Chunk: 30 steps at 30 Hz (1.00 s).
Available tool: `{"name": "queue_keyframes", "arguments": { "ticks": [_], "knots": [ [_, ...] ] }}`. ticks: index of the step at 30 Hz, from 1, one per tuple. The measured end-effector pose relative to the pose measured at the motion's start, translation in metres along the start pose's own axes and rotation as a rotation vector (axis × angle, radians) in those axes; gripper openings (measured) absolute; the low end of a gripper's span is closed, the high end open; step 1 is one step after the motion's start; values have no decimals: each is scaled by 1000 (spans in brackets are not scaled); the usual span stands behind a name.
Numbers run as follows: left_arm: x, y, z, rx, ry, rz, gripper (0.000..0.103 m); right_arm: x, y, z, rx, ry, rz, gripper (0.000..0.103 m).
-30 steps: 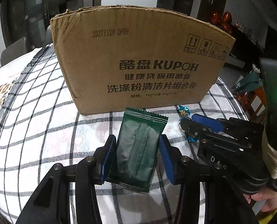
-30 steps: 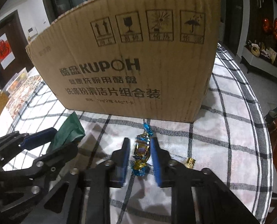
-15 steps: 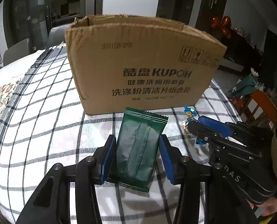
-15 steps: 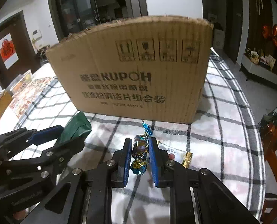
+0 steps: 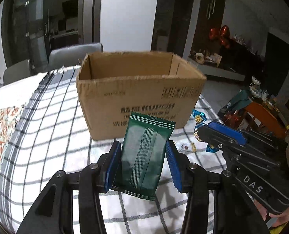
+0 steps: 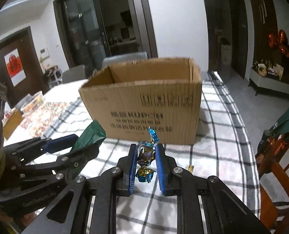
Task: Organize snacks
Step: 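Lift both held snacks and carry them over the cardboard box, then open both grippers to drop the packet and candy into the box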
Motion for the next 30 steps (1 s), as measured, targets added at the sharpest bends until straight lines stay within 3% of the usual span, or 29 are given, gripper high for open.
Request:
{"name": "queue_keyframes", "arguments": {
  "ticks": [14,30],
  "knots": [
    [67,-28,1,2,55,-113,46,62,-25,11,-3,-44,-131,20],
    [136,13,14,31,113,-154,46,121,19,-6,-34,-105,-129,20]
  ]
}}
Point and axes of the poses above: each gripper's, at about its wrist camera, not at the fingertips, and y roughly the way its jaws point, z to its left, x to its top, the point moved 5 cm from there along y, roughly the way its jaws point, and after that the axes turned 2 degrees about -y, right-handed, at the moved point
